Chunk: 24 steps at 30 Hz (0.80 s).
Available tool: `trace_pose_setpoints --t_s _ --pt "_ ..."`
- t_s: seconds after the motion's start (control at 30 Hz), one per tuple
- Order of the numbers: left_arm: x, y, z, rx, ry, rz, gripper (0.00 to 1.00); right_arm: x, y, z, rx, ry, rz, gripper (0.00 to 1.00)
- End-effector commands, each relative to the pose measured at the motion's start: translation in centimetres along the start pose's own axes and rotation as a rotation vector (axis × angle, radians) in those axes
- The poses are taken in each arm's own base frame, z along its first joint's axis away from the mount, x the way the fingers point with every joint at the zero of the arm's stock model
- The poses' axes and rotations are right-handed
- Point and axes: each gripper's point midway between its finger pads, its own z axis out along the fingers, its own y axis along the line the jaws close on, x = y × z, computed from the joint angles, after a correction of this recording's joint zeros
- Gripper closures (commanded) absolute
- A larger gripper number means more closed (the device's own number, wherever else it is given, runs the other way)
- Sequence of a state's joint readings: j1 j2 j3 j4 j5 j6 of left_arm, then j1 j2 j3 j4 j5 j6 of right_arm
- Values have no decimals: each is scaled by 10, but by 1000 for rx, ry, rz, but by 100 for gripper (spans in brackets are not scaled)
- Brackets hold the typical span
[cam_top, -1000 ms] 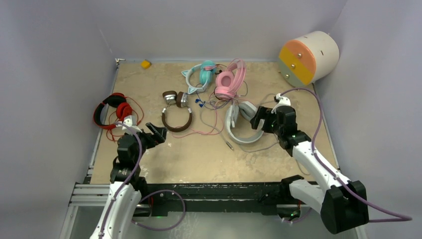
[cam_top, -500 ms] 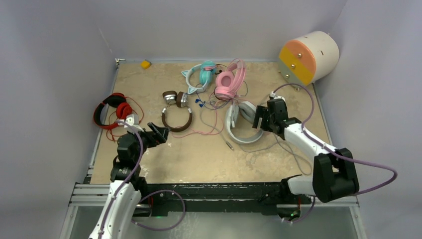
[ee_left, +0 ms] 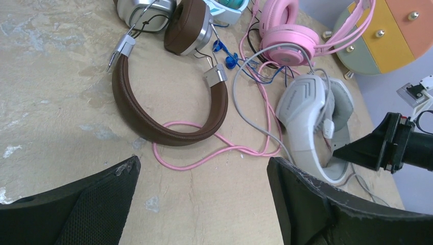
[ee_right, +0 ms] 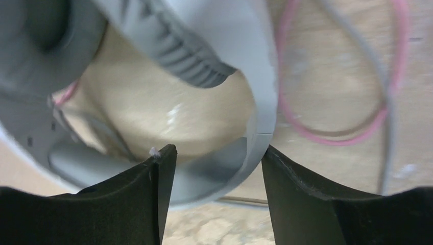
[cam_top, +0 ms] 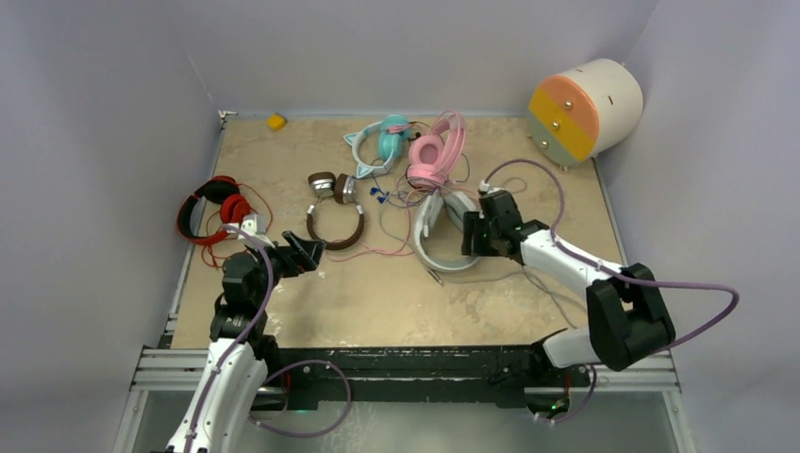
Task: Wrap the headphones
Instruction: Pick up the headphones from the center of the board.
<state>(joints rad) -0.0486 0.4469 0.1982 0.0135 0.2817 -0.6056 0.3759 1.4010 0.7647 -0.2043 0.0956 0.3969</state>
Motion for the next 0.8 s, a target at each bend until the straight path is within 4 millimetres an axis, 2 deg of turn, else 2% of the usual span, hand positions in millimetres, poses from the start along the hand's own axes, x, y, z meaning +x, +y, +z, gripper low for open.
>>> trace_pose_setpoints --t_s 0.0,0.07,0.1,0.23,0.37,0.6,0.77 --pt "-6 -6 1 32 -25 35 7 3 66 -28 -202 -22 -45 35" --pt "-6 -6 1 34 -25 35 7 4 81 -39 -273 -35 -63 33" --pt "-6 -6 1 34 -24 34 7 2 82 -44 -280 -48 -65 30" --pt "-6 -6 1 36 -25 35 7 -9 66 -58 -193 -92 -68 14" --pt "-6 -6 2 36 -23 34 7 -16 50 -60 -103 -109 -104 4" --pt "-5 -7 2 40 -20 34 7 -43 37 -41 56 -112 -147 1" --pt "-6 -7 1 43 -24 35 7 -60 49 -13 74 -68 -186 1"
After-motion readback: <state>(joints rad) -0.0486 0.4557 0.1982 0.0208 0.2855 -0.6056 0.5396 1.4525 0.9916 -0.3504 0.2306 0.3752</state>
